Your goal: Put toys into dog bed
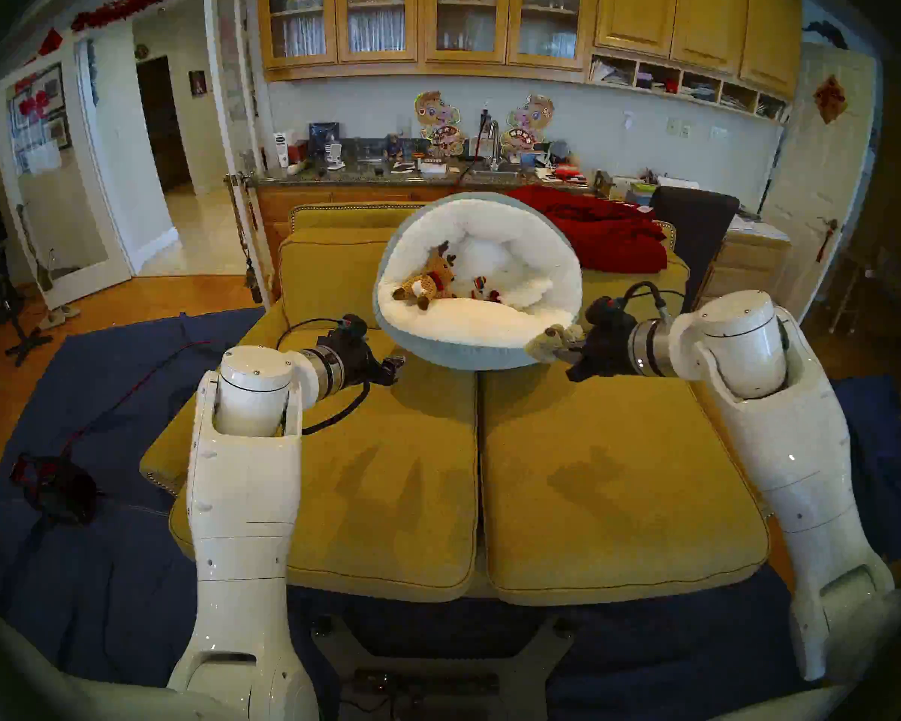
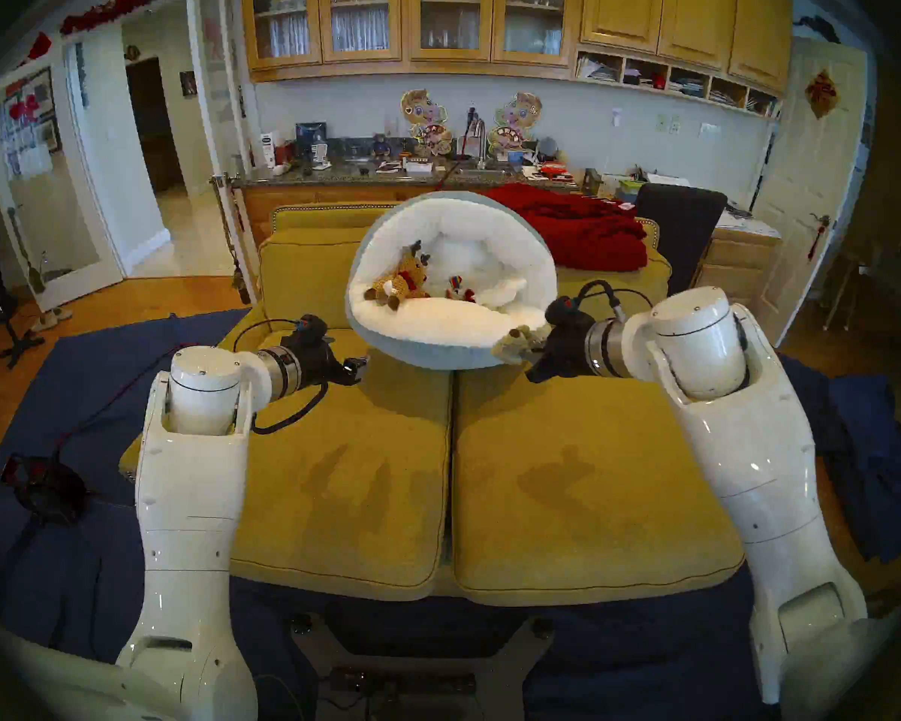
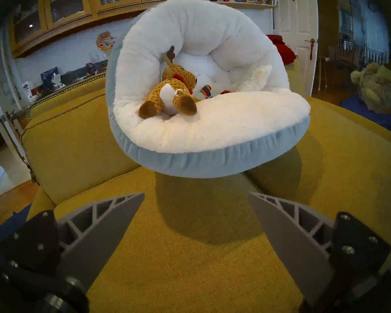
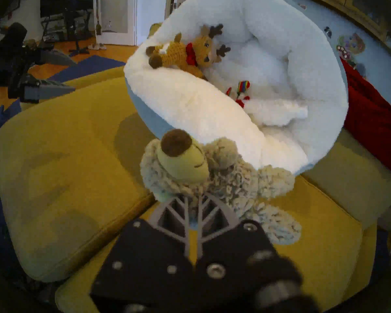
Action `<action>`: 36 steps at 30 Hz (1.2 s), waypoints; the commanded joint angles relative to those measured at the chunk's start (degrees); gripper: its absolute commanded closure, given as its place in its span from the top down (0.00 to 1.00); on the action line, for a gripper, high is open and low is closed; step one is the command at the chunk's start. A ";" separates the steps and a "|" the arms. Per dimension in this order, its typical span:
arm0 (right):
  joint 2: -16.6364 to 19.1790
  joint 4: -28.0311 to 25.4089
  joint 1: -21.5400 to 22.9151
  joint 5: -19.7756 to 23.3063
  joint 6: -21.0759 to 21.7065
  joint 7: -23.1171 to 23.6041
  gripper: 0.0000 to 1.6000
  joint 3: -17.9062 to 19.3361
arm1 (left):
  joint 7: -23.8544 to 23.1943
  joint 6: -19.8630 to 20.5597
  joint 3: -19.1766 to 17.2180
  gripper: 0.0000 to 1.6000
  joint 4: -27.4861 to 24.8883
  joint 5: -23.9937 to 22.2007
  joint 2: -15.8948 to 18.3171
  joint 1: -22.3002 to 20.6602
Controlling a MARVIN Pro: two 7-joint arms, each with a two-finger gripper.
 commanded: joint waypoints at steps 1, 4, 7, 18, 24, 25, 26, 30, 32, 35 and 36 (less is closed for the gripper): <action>-4.78 1.91 6.59 -1.46 -1.62 -3.07 0.00 -0.26 | 0.12 -0.31 0.02 1.00 -1.31 -0.22 0.01 -1.66; -5.99 3.18 7.28 -1.97 -1.99 -3.99 0.00 -0.38 | 0.12 -0.30 0.02 1.00 -1.23 -0.20 0.02 -1.60; -7.45 4.95 9.00 -2.55 -2.20 -4.88 0.00 -0.77 | 0.13 -0.31 0.03 1.00 -1.17 -0.20 0.02 -1.57; -12.22 10.17 13.19 -4.63 -3.18 -7.85 0.00 -1.33 | 0.16 -0.34 0.04 1.00 -1.17 -0.23 0.04 -1.63; -14.64 13.46 16.05 -5.89 -3.57 -9.33 0.00 -1.78 | 0.17 -0.35 0.03 1.00 -1.22 -0.24 0.04 -1.68; -14.97 13.39 15.55 -6.07 -3.82 -9.60 0.00 -1.53 | 0.17 -0.36 0.03 1.00 -1.22 -0.24 0.04 -1.69; -15.40 14.34 16.57 -6.32 -3.77 -9.81 0.00 -1.78 | 0.17 -0.36 0.03 1.00 -1.23 -0.25 0.04 -1.70; -16.80 16.31 18.04 -7.15 -4.08 -10.67 0.00 -1.89 | 0.17 -0.36 0.03 1.00 -1.27 -0.26 0.04 -1.74; -17.41 16.99 18.42 -7.56 -4.29 -11.06 0.00 -1.82 | 0.18 -0.36 0.03 1.00 -1.28 -0.27 0.04 -1.75; -18.38 18.56 19.64 -8.23 -4.52 -11.62 0.00 -1.90 | 0.18 -0.37 0.03 1.00 -1.31 -0.28 0.04 -1.78; -18.69 19.19 20.18 -8.46 -4.56 -11.77 0.00 -1.97 | 0.18 -0.37 0.03 1.00 -1.32 -0.28 0.04 -1.78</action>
